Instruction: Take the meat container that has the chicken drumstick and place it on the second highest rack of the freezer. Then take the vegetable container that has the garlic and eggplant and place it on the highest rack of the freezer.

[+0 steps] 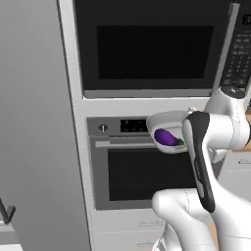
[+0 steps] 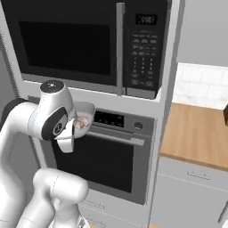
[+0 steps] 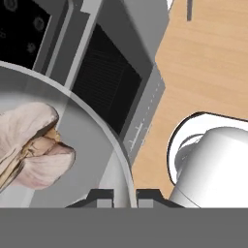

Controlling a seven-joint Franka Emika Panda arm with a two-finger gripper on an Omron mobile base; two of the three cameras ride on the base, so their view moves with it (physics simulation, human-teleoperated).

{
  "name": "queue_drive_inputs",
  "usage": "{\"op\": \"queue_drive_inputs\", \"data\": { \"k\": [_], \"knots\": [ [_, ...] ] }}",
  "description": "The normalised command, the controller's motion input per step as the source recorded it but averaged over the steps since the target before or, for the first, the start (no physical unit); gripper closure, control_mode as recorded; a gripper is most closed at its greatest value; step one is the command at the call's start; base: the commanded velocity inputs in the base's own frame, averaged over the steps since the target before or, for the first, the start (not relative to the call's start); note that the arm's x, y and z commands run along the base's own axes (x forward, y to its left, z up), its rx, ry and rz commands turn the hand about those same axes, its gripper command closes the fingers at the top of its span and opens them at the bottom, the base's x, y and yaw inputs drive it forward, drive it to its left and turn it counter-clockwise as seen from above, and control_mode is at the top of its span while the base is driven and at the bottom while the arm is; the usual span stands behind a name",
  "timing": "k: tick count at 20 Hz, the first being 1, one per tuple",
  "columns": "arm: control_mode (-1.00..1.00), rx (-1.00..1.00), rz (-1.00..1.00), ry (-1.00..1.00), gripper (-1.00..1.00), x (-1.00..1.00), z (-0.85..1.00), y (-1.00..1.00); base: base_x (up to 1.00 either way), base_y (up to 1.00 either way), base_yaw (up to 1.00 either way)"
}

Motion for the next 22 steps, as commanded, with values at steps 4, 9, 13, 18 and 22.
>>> {"op": "queue_drive_inputs", "data": {
  "k": [4, 9, 13, 18, 22],
  "knots": [
    [1.00, 0.00, 0.00, 0.00, 1.00, 0.00, 0.00, 0.00, 0.00, 1.00, 0.00],
    [1.00, 0.00, 0.00, 0.00, 1.00, 0.00, 0.00, 0.00, 0.00, 1.00, 0.00],
    [1.00, 0.00, 0.00, 0.00, 1.00, 0.00, 0.00, 0.00, 0.00, 1.00, 0.00],
    [1.00, 0.00, 0.00, 0.00, 1.00, 0.00, 0.00, 0.00, 0.01, 1.00, 0.00],
    [1.00, 0.00, 0.00, 0.00, 1.00, 0.00, 0.00, 0.00, 0.02, 0.97, 0.00]
  ]
}}
